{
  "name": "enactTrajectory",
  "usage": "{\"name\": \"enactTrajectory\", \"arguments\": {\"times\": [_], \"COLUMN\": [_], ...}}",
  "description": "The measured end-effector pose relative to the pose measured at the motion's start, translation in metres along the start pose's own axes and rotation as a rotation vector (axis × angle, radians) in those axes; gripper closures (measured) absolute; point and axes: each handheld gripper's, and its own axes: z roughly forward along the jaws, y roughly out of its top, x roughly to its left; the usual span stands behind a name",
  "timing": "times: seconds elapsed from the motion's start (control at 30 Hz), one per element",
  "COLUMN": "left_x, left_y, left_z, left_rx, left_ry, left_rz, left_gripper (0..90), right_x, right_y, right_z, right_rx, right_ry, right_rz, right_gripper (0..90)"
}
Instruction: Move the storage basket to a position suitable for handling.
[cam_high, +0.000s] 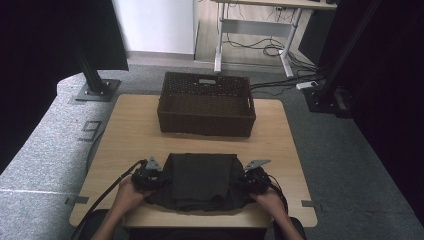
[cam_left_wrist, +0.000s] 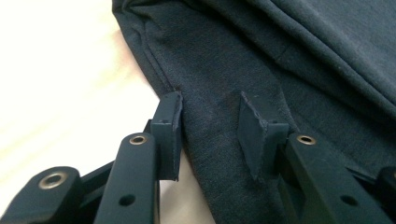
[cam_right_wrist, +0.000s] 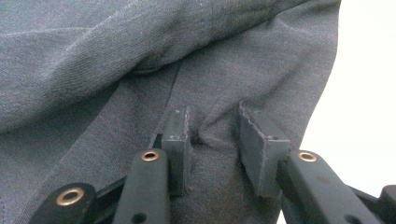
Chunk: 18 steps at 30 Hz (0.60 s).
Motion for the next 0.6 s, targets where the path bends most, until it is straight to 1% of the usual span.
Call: {"name": "enactTrajectory", "arguments": {"times": [0.13, 0.33, 0.37, 0.4, 0.57, 0.6], "left_x": [-0.012, -0.029, -0.034, -0.034, -0.047, -0.048], "left_y": [-0.009, -0.019, -0.022, -0.022, -0.031, -0.032], "left_z": [-0.007, -0.016, -0.018, -0.018, -0.025, -0.025], "left_rx": [0.010, 0.021, 0.022, 0.022, 0.025, 0.025], "left_ry": [-0.018, -0.036, -0.041, -0.041, -0.053, -0.057], "left_rz": [-0.001, 0.016, 0.020, 0.020, 0.042, 0.043], "left_gripper": [59.5, 58.5, 57.9, 57.3, 55.3, 55.3], "right_x": [0.009, 0.023, 0.027, 0.027, 0.039, 0.039], "right_y": [-0.011, -0.026, -0.029, -0.029, -0.038, -0.038], "right_z": [-0.007, -0.018, -0.021, -0.021, -0.029, -0.029], "right_rx": [0.005, 0.014, 0.022, 0.022, 0.046, 0.046], "right_ry": [0.026, 0.050, 0.054, 0.054, 0.064, 0.064], "right_rz": [-0.002, -0.020, -0.024, -0.024, -0.039, -0.039], "right_gripper": [60.7, 59.0, 58.7, 58.7, 58.1, 58.1]}}
